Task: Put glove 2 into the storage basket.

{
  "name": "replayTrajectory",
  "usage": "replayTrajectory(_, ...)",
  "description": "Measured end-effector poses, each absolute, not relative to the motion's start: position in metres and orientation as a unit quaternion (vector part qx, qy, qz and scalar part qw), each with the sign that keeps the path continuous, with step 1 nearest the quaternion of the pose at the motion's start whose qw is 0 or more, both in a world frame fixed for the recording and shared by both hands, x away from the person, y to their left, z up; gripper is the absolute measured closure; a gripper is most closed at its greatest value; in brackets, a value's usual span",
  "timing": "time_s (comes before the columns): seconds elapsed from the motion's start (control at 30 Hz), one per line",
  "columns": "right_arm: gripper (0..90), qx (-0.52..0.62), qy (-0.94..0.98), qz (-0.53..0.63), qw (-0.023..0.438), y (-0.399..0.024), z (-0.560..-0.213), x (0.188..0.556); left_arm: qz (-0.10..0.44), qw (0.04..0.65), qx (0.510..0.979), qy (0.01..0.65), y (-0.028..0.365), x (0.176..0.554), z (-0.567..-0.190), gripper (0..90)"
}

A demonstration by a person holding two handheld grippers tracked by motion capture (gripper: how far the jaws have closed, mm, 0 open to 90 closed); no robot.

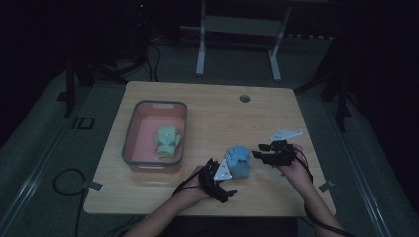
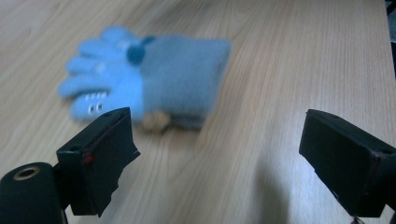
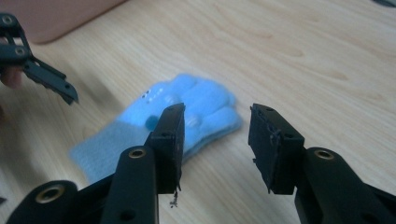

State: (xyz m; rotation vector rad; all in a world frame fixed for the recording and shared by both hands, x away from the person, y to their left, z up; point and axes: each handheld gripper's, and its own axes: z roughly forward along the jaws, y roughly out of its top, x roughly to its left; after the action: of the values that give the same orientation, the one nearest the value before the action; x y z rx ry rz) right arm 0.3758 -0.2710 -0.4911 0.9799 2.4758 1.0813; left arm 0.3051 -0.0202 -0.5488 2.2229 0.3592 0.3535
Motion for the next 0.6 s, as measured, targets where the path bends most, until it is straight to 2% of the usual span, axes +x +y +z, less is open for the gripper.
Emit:
replayTrajectory(0.3,50.8,0.354,0.842,0.389,0.120,-0.268,-0.490,0.390,0.172,0.430,0.880,0.104,-0.040,0.319,-0.540,15.3)
replayTrajectory(0.5,47.7,0.358,0.845,0.384,0.101,-0.253,-0.503,0.406,0.184,0.406,0.893,0.064,-0.052,0.325,-0.545,24.0)
replayTrajectory(0.6,45.9,0.359,0.851,0.373,0.085,-0.245,-0.514,0.414,0.184,0.397,0.898,0.055,-0.055,0.326,-0.552,31.2)
